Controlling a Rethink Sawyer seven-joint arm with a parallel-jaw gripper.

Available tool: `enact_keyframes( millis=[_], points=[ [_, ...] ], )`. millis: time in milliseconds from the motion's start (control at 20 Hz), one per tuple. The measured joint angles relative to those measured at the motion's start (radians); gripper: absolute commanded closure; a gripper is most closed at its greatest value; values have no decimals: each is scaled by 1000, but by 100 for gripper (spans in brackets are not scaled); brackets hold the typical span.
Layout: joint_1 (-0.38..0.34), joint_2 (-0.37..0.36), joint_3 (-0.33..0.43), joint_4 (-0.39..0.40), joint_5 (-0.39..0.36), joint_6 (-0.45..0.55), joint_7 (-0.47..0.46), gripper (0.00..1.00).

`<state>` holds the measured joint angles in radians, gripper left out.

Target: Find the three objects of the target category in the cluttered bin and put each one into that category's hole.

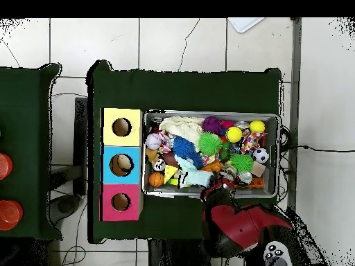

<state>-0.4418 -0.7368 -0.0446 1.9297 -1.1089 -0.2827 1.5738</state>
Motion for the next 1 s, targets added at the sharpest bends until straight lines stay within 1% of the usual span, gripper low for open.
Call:
enact_keyframes(
  millis=[200,250,300,400,450,550,700,750,900,950,1000],
  points=[
    [-104,-33,119,0,-45,71,0,100],
    [-122,-37,138,0,-48,82,0,100],
    [-163,-46,183,0,-55,111,0,100],
    [-198,-52,221,1,-60,134,0,100],
    [-235,-59,261,1,-62,157,0,100],
    [-288,-66,318,1,-62,191,0,100],
    [-341,-70,380,1,-62,225,0,100],
    [-368,-71,414,1,-62,239,0,100],
    [-417,-73,480,1,-63,263,0,100],
    [-445,-73,516,2,-63,278,0,100],
    [-456,-73,531,2,-63,284,0,100]
  ],
)
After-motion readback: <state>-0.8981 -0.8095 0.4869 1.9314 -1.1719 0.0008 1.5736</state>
